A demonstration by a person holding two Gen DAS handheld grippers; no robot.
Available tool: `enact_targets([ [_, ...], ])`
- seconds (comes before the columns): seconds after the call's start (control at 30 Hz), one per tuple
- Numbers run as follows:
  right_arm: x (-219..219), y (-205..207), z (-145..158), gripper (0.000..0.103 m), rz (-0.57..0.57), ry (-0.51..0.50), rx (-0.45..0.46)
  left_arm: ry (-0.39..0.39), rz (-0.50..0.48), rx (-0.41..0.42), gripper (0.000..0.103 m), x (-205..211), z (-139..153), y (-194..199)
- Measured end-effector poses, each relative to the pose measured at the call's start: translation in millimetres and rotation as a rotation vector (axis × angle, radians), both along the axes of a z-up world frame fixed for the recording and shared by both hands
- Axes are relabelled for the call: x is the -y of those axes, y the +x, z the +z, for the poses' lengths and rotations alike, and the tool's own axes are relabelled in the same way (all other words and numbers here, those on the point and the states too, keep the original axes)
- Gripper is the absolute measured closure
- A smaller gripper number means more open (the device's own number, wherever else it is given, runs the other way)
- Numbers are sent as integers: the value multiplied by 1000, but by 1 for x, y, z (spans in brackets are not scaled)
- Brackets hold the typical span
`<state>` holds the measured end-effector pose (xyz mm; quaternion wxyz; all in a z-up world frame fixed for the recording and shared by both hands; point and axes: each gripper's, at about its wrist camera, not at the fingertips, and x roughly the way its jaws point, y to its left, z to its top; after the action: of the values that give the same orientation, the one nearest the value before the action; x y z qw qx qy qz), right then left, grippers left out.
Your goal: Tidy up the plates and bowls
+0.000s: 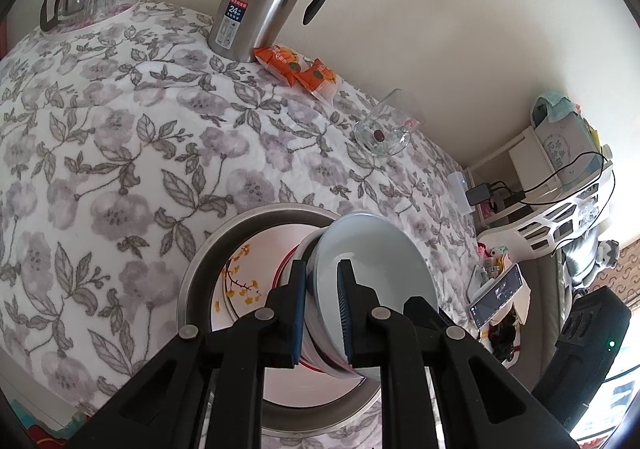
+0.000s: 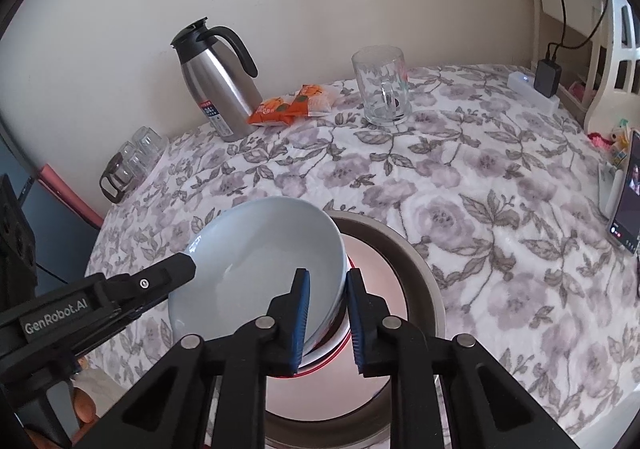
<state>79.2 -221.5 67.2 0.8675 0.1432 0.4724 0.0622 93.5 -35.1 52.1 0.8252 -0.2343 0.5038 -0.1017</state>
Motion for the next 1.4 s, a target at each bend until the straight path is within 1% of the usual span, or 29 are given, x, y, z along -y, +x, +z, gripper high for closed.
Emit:
enact_targets([
  [0.1,-1,0,0,83,4,-11,1,5,0,-3,88,1,-1,0],
  [0.33,1,-1,1,82,-2,4,-12,-7,7,-15,88,-2,-2,0],
  [0.5,7,-4,8,82,-20,-6,5,19,21,-3,87,-4,3,-3],
  [0.53,8,-3,8,81,-24,-6,6,25,25,1,82,-5,5,-4],
  [0.57,9,-3,8,77,-28,-9,4,36,33,5,78,-6,6,-4],
  [0.6,9,-3,8,74,-31,-16,2,46,40,8,70,-7,7,-5],
  [0.63,10,-3,8,73,-33,-19,-1,59,47,12,64,-8,8,-5],
  [0.73,11,-2,6,70,-36,-18,-9,81,65,14,62,-11,9,-5],
  [0.77,11,-1,5,65,-39,-19,-11,87,71,11,60,-12,9,-5],
  [0.8,11,-1,5,57,-42,-21,-12,95,80,5,54,-13,9,-5],
  [0.83,11,-1,5,53,-46,-23,-13,103,88,-1,48,-14,8,-4],
  [0.87,12,-1,5,49,-50,-26,-14,113,95,-7,46,-15,7,-4],
  [0.93,14,-1,4,45,-55,-27,-17,140,110,-21,36,-16,5,-3],
  [0.97,14,0,3,43,-59,-29,-19,151,116,-25,34,-17,3,-3],
  [1.03,14,1,2,42,-61,-33,-25,175,126,-33,25,-18,0,-2],
  [1.1,14,1,0,39,-63,-36,-31,199,131,-38,22,-18,-2,-1],
  [1.13,14,1,0,37,-63,-37,-32,207,131,-41,18,-18,-3,-1],
  [1.17,15,2,-1,29,-63,-38,-32,217,132,-43,16,-18,-4,-1],
  [1.2,15,1,-1,23,-64,-38,-29,227,133,-44,14,-18,-5,-1],
  [1.33,16,1,0,19,-67,-38,-22,231,134,-38,13,-18,-6,-1],
  [1.4,16,1,0,16,-70,-38,-22,234,133,-36,13,-17,-6,-1],
])
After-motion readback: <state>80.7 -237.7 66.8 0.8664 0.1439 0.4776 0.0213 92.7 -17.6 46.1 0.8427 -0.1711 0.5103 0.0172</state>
